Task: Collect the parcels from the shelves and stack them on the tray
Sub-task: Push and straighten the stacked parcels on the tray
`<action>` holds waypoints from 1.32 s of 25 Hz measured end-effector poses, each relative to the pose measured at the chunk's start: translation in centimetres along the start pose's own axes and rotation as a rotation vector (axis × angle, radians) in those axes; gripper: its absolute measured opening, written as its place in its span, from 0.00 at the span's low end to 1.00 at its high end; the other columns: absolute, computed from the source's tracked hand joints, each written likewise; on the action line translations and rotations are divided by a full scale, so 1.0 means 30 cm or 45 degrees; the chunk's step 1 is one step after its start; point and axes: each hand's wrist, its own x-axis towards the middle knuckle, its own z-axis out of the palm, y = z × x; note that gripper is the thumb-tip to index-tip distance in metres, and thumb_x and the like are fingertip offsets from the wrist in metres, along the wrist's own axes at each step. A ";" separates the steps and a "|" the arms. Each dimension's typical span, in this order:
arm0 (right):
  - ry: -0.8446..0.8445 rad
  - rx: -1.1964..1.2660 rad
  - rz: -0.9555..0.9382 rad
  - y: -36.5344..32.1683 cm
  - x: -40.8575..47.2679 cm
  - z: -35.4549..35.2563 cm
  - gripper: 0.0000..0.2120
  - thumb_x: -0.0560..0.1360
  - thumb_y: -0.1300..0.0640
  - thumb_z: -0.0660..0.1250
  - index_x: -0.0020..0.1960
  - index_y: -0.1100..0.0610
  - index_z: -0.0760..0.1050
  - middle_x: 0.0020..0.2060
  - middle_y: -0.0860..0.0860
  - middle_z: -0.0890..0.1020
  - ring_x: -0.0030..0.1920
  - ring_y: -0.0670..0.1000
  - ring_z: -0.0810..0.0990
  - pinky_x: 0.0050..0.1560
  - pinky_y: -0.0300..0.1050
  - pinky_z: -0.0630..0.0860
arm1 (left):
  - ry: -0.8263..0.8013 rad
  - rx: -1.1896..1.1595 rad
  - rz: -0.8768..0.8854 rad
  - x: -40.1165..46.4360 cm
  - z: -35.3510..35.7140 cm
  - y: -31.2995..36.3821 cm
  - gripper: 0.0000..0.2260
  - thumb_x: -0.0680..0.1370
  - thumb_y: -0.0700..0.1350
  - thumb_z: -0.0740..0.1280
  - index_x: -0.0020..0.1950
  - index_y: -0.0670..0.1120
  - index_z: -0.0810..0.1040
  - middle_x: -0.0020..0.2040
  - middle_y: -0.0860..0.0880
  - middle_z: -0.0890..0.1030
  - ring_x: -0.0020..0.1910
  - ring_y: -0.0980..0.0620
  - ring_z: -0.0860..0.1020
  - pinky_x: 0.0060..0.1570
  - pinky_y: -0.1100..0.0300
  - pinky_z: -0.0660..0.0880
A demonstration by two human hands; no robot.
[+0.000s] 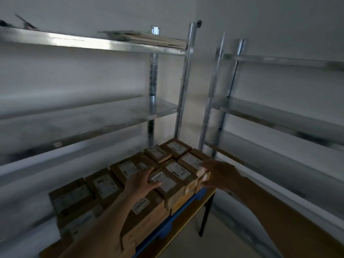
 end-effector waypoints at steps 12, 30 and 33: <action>-0.314 -0.067 -0.736 0.089 0.623 0.351 0.43 0.73 0.33 0.68 0.80 0.46 0.54 0.79 0.47 0.59 0.77 0.54 0.61 0.74 0.54 0.64 | 0.061 -0.014 -0.601 0.027 0.406 0.080 0.40 0.71 0.70 0.64 0.78 0.56 0.58 0.77 0.52 0.64 0.74 0.50 0.64 0.72 0.50 0.64; -0.078 0.047 -0.791 0.105 0.698 0.560 0.35 0.75 0.36 0.67 0.76 0.47 0.61 0.69 0.50 0.73 0.68 0.55 0.73 0.64 0.53 0.72 | 0.273 0.228 -0.679 0.063 0.549 0.108 0.39 0.74 0.66 0.66 0.80 0.53 0.56 0.79 0.52 0.58 0.78 0.50 0.56 0.75 0.51 0.54; -0.085 0.063 -0.814 0.117 0.703 0.566 0.36 0.74 0.35 0.67 0.77 0.47 0.60 0.71 0.49 0.72 0.69 0.54 0.72 0.66 0.53 0.71 | 0.244 0.243 -0.676 0.059 0.539 0.110 0.39 0.74 0.66 0.65 0.80 0.54 0.54 0.80 0.53 0.56 0.78 0.50 0.56 0.75 0.51 0.55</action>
